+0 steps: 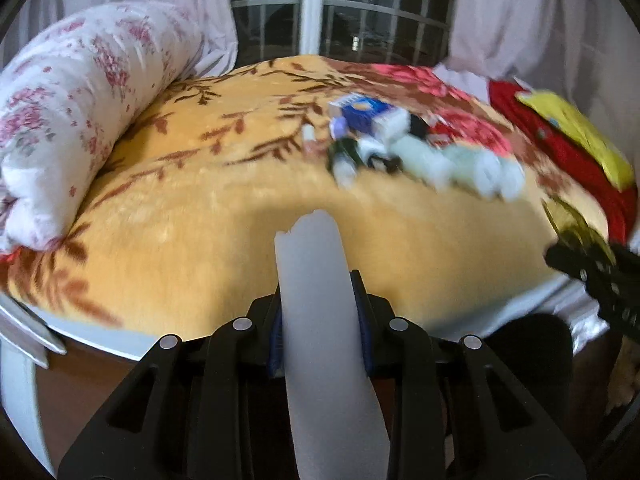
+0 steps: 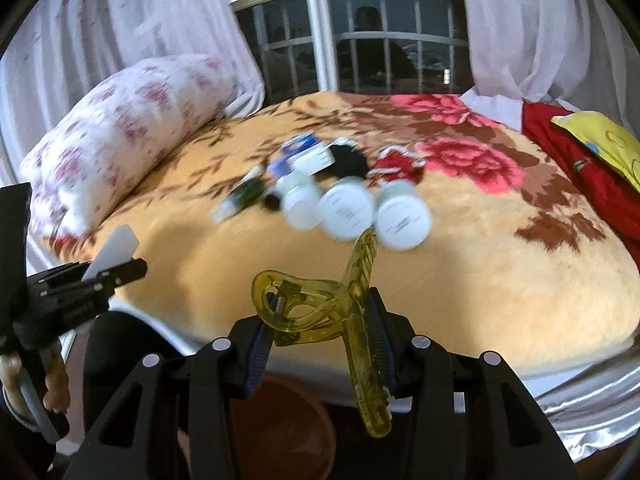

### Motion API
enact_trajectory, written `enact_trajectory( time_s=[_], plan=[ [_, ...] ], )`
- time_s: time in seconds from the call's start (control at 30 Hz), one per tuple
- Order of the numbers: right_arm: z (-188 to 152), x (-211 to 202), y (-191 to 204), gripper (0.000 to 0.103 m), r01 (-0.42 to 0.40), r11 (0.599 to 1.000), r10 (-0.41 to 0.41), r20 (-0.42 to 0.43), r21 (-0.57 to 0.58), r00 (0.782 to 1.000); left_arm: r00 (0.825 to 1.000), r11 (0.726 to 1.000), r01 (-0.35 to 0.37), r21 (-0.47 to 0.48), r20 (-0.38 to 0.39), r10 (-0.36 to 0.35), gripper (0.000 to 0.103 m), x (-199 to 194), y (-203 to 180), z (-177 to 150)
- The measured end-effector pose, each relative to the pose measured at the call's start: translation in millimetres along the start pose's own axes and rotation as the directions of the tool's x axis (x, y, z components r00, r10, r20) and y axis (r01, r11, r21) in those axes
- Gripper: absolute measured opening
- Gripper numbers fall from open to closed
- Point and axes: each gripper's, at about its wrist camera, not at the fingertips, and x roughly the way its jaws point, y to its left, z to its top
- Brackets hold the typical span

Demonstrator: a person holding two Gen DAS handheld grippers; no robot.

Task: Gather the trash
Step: 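Lower both grippers into the orange bin and release the clip and tube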

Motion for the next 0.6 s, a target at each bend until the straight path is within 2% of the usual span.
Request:
enact_trajectory(
  time_s=[0.1,0.2,0.3,0.37,0.5,0.6],
  plan=[
    [-20,-3,20,0.044,-0.014,0.999,0.012,-0.031,-0.042,0.999,0.999,0.998,0.021,0.058,-0.032,-0.019,0.028,-6,-11,-29],
    [-43,2,35,0.044,-0.029,0.997,0.023,-0.088,-0.069,0.996,0.994,0.995,0.049,0.083,-0.099,-0.041,0.028,5,-15,-51],
    [-66,16,45,0.044,-0.030,0.995,0.015,-0.160,-0.091,0.987,0.988,0.992,0.050,0.115,-0.152,-0.032,0.028,19,-18,-70],
    [-83,30,50,0.044,-0.030,0.994,0.006,-0.221,-0.105,0.975,0.980,0.990,0.054,0.129,-0.198,-0.027,0.028,31,-21,-83],
    [-107,55,49,0.044,-0.045,0.995,0.014,-0.322,-0.089,0.947,0.950,0.992,0.079,0.100,-0.310,-0.045,0.028,60,-18,-103],
    [-114,68,51,0.044,-0.056,0.995,0.022,-0.365,-0.082,0.931,0.939,0.992,0.085,0.090,-0.341,-0.050,0.028,71,-16,-106]
  ],
)
